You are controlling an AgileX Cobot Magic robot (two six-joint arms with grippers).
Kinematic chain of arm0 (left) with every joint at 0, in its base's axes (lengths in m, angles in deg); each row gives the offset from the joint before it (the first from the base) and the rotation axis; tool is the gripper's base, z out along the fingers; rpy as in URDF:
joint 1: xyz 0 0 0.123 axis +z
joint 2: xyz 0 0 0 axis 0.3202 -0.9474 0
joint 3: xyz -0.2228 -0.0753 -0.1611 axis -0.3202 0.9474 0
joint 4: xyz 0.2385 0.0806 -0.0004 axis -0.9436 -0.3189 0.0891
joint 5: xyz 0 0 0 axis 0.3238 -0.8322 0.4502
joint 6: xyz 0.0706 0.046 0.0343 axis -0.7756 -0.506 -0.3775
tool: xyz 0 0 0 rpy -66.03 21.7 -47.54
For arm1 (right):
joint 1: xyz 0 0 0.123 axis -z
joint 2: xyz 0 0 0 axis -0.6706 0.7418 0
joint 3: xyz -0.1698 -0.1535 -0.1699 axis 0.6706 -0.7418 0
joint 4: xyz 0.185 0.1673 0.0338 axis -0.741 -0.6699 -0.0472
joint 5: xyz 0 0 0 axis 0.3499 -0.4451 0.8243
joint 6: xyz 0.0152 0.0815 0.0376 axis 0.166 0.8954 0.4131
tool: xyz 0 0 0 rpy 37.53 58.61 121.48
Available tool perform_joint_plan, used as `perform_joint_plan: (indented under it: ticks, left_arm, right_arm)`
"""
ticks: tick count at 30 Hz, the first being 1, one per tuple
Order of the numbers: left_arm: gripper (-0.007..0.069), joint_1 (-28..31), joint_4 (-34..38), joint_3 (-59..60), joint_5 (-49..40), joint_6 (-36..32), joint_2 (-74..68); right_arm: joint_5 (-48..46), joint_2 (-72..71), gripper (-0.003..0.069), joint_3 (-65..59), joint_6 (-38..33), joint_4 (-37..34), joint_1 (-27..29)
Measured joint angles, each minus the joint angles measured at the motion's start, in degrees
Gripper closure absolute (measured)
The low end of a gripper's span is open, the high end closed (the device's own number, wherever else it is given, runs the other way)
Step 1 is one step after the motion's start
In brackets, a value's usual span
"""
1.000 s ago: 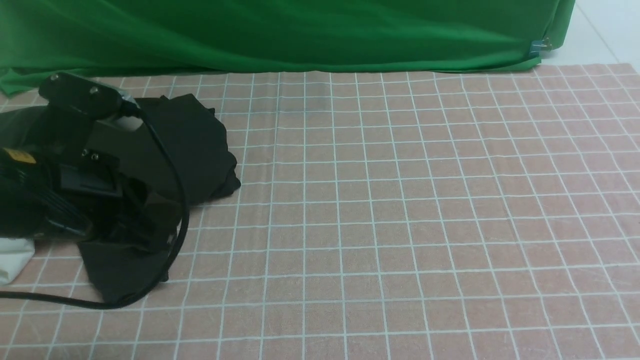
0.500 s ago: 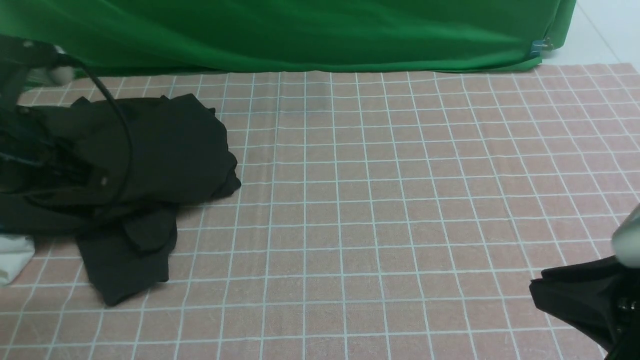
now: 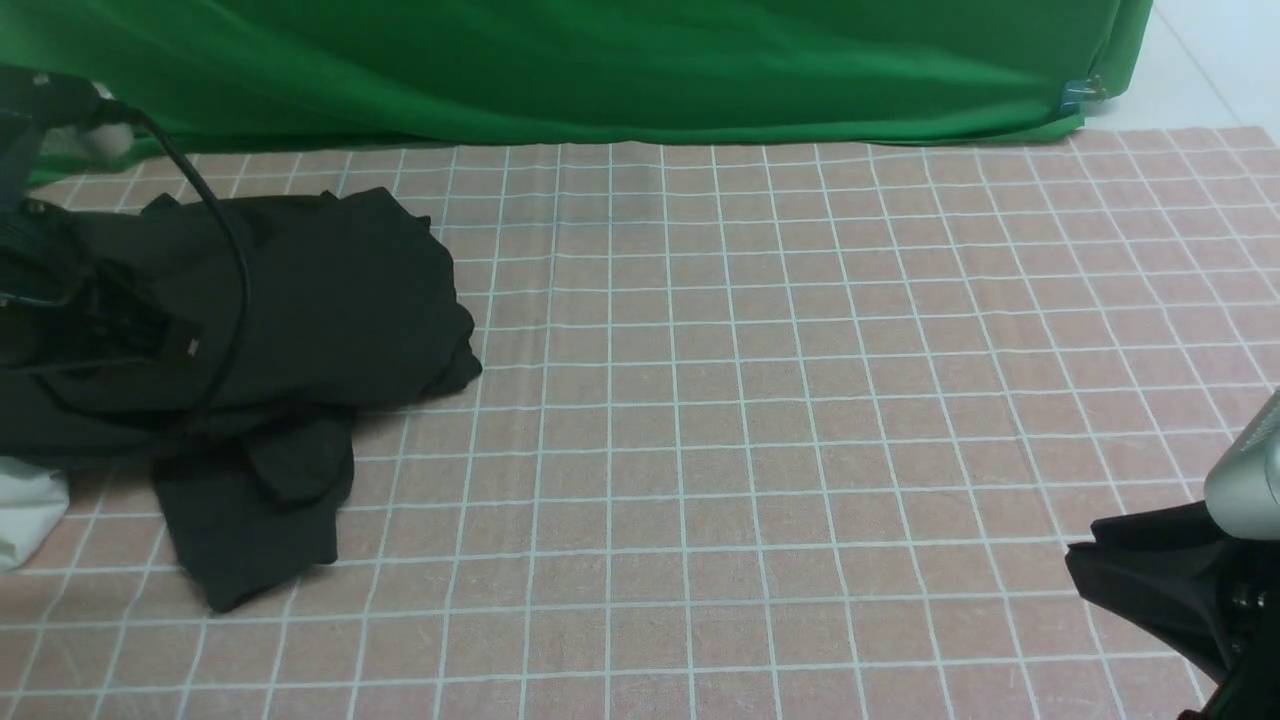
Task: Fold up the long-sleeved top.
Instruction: Spread the long sleeves with your arms and place them on the tabletop
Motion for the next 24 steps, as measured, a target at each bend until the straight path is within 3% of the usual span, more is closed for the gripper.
perform_joint_plan:
  ticks: [5, 12, 16, 21, 24]
  left_arm:
    - [0.0484, 1.82, -3.21, -0.10, 4.52, -0.52, -2.00]
    - [0.0116, 5.22, -6.23, -0.10, 12.45, -0.46, -9.28]
    - [0.0023, 5.22, -8.62, -0.10, 18.61, -0.45, -11.56]
    - [0.0055, 5.22, -8.06, -0.10, 20.45, -0.45, -16.38]
    - [0.0193, 5.22, -6.21, -0.10, 18.70, -0.45, -19.49]
  right_arm:
    - [0.15, 0.43, 0.0492, 1.73, -1.53, 0.48, 0.00]
    - [0.54, 0.43, 0.0492, 2.21, -4.99, 0.66, 0.00]
    - [0.54, 0.48, 0.0492, 2.21, -5.14, 0.66, 0.00]
    - [1.20, 0.48, 0.0492, 2.21, -5.19, 0.66, 0.00]
    - [1.31, 0.48, 0.0492, 2.21, -5.14, 0.66, 0.00]
